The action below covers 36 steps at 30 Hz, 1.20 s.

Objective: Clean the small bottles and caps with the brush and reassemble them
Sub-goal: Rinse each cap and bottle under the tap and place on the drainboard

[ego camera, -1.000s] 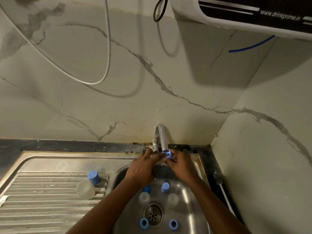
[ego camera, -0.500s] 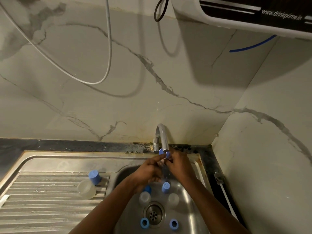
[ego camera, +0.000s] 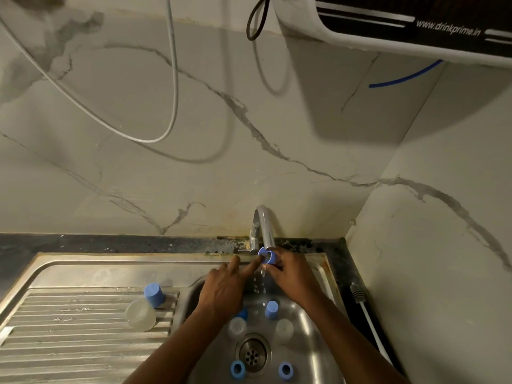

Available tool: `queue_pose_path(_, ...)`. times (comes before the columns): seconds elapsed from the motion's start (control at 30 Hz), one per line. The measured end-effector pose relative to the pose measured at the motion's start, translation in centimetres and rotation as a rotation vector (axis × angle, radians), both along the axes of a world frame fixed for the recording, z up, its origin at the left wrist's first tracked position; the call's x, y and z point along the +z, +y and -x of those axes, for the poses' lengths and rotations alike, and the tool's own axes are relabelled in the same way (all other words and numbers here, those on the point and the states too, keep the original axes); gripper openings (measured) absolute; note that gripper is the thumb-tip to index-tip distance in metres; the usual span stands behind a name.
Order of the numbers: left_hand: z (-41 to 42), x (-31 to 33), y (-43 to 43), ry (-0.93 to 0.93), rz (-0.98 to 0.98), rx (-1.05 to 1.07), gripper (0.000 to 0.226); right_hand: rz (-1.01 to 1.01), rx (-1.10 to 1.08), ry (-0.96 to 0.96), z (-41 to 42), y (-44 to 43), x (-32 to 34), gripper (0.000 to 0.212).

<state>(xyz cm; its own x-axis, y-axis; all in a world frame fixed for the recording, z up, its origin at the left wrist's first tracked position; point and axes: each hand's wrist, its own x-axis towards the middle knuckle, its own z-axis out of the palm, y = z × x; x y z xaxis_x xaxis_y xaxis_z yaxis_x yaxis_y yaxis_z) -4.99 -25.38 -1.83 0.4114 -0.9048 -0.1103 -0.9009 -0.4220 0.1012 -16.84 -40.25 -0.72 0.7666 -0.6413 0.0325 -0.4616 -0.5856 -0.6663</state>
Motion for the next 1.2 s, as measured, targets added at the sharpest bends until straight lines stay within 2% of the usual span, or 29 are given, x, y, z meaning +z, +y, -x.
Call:
queue_pose_path(0.07,0.9,-0.3,-0.3,0.277,0.138,0.052,0.102,0.003,0.002,0.012,-0.3,0.1,-0.1,0.036)
queue_pose_path(0.17,1.3,0.6,-0.8,0.977,0.351,0.176,0.064,0.030,0.016,0.008,-0.3,0.2,-0.8,0.041)
queue_pose_path(0.23,1.0,1.4,-0.9,1.319,0.381,0.285,0.046,0.006,0.028,-0.009,-0.2,0.2,-1.4,0.048)
queue_pose_path(0.3,0.9,1.7,-0.8,1.595,0.396,0.366,0.044,0.007,0.028,-0.025,-0.1,0.4,-1.9,0.049)
queue_pose_path(0.4,1.1,1.9,-1.0,1.988,0.498,0.421,0.042,-0.131,-0.045,-0.075,-0.3,0.5,-2.5,0.047)
queue_pose_path(0.53,1.9,2.2,-1.6,2.158,0.612,0.460,0.014,-0.111,-0.002,-0.072,-0.4,0.5,-3.5,0.049)
queue_pose_path(0.63,2.2,2.1,-1.8,2.186,0.690,0.497,0.024,-0.110,0.022,-0.058,-0.4,0.9,-2.5,0.036)
queue_pose_path(0.7,2.3,2.2,-1.7,2.210,0.712,0.492,0.037,-0.058,-0.053,-0.022,-0.8,1.1,-1.4,0.034)
queue_pose_path(0.77,2.3,2.4,-1.6,2.211,0.719,0.480,0.047,-0.001,-0.031,0.018,-0.8,0.9,-0.8,0.027)
queue_pose_path(0.87,2.2,2.1,-1.5,2.161,0.686,0.487,0.057,-0.102,-0.037,-0.043,-0.8,0.8,0.4,0.031)
queue_pose_path(0.93,2.0,1.8,-1.3,1.998,0.599,0.451,0.058,-0.117,-0.045,-0.047,-1.3,0.5,0.4,0.031)
queue_pose_path(1.0,1.2,1.1,-0.8,1.683,0.500,0.366,0.056,-0.140,-0.034,-0.016,-1.4,0.2,-0.1,0.034)
queue_pose_path(1.07,0.1,0.9,0.0,1.327,0.417,0.171,0.056,-0.222,-0.022,-0.005,-1.3,-0.3,-0.6,0.039)
queue_pose_path(1.13,-0.8,0.5,0.4,0.827,0.230,-0.030,0.070,-0.279,-0.025,0.009,-1.1,-1.0,-1.1,0.050)
queue_pose_path(1.2,-1.2,0.3,0.7,0.352,0.069,-0.098,0.089,-0.349,-0.041,0.032,-0.8,-1.3,-0.9,0.058)
